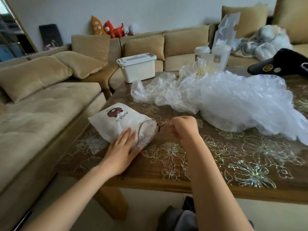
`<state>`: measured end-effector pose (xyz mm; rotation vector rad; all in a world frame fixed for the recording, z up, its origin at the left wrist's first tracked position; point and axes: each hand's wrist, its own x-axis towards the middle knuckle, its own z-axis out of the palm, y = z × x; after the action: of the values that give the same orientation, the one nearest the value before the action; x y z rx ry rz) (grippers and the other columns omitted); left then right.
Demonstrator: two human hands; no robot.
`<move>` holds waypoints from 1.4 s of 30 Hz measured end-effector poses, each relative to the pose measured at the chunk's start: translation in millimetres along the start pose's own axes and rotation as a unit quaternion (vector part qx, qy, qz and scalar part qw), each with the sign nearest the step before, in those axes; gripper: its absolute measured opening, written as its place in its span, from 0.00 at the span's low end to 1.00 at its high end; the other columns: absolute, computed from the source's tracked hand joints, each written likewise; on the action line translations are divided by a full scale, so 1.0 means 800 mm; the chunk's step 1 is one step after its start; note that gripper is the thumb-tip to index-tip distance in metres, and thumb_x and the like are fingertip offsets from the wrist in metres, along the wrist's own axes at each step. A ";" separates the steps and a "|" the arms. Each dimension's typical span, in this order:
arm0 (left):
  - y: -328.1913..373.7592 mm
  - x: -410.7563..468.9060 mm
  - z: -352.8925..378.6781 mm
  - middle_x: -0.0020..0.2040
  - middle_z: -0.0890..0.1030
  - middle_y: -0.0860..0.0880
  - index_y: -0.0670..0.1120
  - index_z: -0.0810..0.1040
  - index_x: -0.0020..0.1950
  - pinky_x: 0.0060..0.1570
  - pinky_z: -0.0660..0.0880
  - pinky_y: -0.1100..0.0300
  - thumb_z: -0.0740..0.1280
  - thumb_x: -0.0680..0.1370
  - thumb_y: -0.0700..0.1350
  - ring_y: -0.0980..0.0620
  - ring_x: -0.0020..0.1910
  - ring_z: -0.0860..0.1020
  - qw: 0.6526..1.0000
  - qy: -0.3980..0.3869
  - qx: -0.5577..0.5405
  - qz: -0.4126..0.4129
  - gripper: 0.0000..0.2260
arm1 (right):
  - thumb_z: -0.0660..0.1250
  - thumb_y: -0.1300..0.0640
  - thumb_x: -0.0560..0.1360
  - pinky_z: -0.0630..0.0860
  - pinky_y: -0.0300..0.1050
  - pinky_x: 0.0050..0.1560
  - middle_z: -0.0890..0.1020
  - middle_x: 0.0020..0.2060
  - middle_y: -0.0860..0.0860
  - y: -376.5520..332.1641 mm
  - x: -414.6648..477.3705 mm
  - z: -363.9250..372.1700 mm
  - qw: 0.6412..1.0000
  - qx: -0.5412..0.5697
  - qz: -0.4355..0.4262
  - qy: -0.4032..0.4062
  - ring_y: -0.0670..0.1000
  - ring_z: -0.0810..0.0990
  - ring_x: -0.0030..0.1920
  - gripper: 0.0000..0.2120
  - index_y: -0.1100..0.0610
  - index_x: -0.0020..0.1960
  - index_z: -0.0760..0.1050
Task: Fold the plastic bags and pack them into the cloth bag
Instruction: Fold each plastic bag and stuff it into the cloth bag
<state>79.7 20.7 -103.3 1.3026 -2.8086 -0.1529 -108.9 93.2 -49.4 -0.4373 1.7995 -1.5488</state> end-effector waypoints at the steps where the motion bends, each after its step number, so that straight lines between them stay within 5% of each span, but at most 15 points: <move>1: -0.002 0.007 -0.004 0.77 0.39 0.51 0.50 0.43 0.78 0.72 0.38 0.56 0.47 0.81 0.59 0.57 0.74 0.37 1.000 0.001 -0.008 -0.002 0.29 | 0.59 0.66 0.72 0.72 0.48 0.38 0.78 0.36 0.58 0.004 0.005 -0.009 0.999 -0.022 -0.015 0.033 0.55 0.74 0.36 0.11 0.58 0.35 0.76; 6: -0.010 0.048 -0.009 0.78 0.41 0.50 0.50 0.46 0.78 0.72 0.37 0.47 0.46 0.83 0.53 0.52 0.76 0.39 0.999 0.012 0.008 -0.039 0.24 | 0.61 0.66 0.71 0.74 0.49 0.55 0.78 0.54 0.57 0.006 0.009 -0.050 0.967 -0.119 -0.101 0.200 0.58 0.76 0.55 0.15 0.60 0.57 0.76; 8: 0.000 0.053 -0.004 0.78 0.47 0.46 0.46 0.54 0.77 0.72 0.40 0.44 0.52 0.83 0.44 0.47 0.77 0.44 0.994 0.088 0.007 -0.059 0.22 | 0.62 0.67 0.70 0.68 0.49 0.60 0.74 0.57 0.59 0.001 0.009 -0.062 0.936 -0.158 -0.153 0.274 0.59 0.71 0.59 0.17 0.60 0.58 0.74; 11: 0.016 0.044 0.004 0.68 0.69 0.35 0.35 0.74 0.64 0.64 0.65 0.38 0.66 0.72 0.29 0.33 0.65 0.68 0.963 0.266 0.002 -0.037 0.20 | 0.63 0.68 0.69 0.59 0.47 0.63 0.68 0.62 0.58 -0.011 0.008 -0.090 0.881 -0.201 -0.212 0.373 0.58 0.65 0.64 0.20 0.58 0.59 0.73; 14: 0.015 0.038 0.012 0.57 0.77 0.36 0.34 0.79 0.53 0.57 0.71 0.37 0.69 0.68 0.29 0.39 0.57 0.72 0.929 0.365 0.019 0.052 0.14 | 0.62 0.68 0.69 0.51 0.49 0.68 0.60 0.71 0.58 -0.021 0.017 -0.126 0.842 -0.272 -0.213 0.415 0.59 0.56 0.72 0.20 0.57 0.59 0.74; 17: 0.024 0.037 0.015 0.56 0.77 0.39 0.37 0.79 0.51 0.62 0.67 0.39 0.63 0.72 0.32 0.44 0.57 0.71 0.910 0.393 0.041 0.129 0.10 | 0.63 0.65 0.71 0.43 0.54 0.73 0.57 0.74 0.58 -0.025 0.027 -0.163 0.836 -0.375 -0.178 0.359 0.58 0.48 0.75 0.19 0.56 0.60 0.77; 19: 0.031 0.038 0.017 0.56 0.78 0.40 0.39 0.79 0.50 0.64 0.64 0.42 0.58 0.73 0.37 0.46 0.55 0.71 0.904 0.391 0.067 0.159 0.12 | 0.63 0.64 0.71 0.41 0.56 0.73 0.64 0.72 0.59 -0.023 0.025 -0.182 0.830 -0.424 -0.164 0.322 0.58 0.52 0.75 0.19 0.57 0.62 0.76; 25: 0.038 0.037 0.019 0.53 0.78 0.40 0.40 0.78 0.49 0.65 0.63 0.45 0.55 0.73 0.38 0.44 0.54 0.72 0.902 0.376 0.091 0.190 0.13 | 0.62 0.59 0.76 0.48 0.54 0.73 0.74 0.65 0.58 -0.027 0.001 -0.194 0.828 -0.410 -0.223 0.310 0.57 0.63 0.70 0.17 0.60 0.63 0.76; 30: 0.037 0.031 0.015 0.51 0.79 0.40 0.38 0.79 0.47 0.59 0.66 0.48 0.55 0.74 0.40 0.42 0.51 0.76 0.918 0.362 0.057 0.149 0.14 | 0.61 0.59 0.75 0.60 0.55 0.70 0.80 0.58 0.56 -0.037 -0.024 -0.148 0.825 -0.340 -0.367 0.262 0.57 0.74 0.62 0.14 0.61 0.57 0.79; 33: 0.038 0.028 0.014 0.51 0.78 0.40 0.39 0.77 0.48 0.57 0.67 0.49 0.55 0.75 0.42 0.43 0.51 0.74 0.923 0.361 0.044 0.126 0.13 | 0.63 0.64 0.76 0.67 0.50 0.66 0.80 0.57 0.55 -0.035 -0.057 -0.096 0.826 -0.323 -0.433 0.158 0.54 0.75 0.59 0.12 0.62 0.57 0.79; 37: 0.039 0.022 0.014 0.55 0.75 0.37 0.38 0.70 0.57 0.56 0.72 0.45 0.57 0.76 0.42 0.39 0.54 0.75 0.924 0.374 -0.013 0.083 0.13 | 0.63 0.67 0.73 0.70 0.49 0.58 0.82 0.45 0.57 -0.016 -0.082 -0.034 0.773 -0.376 -0.510 -0.016 0.55 0.78 0.46 0.08 0.62 0.44 0.81; 42: 0.055 -0.013 0.017 0.72 0.60 0.40 0.43 0.57 0.73 0.68 0.57 0.46 0.67 0.73 0.48 0.45 0.72 0.57 0.936 0.334 -0.093 0.064 0.32 | 0.62 0.69 0.74 0.75 0.39 0.49 0.82 0.50 0.54 0.011 -0.075 -0.026 0.805 -0.442 -0.327 -0.224 0.50 0.80 0.48 0.10 0.61 0.49 0.81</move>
<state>51.9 57.5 -112.1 0.8981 -2.2194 0.0284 -80.1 150.1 -39.6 -1.8614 1.9603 -0.7171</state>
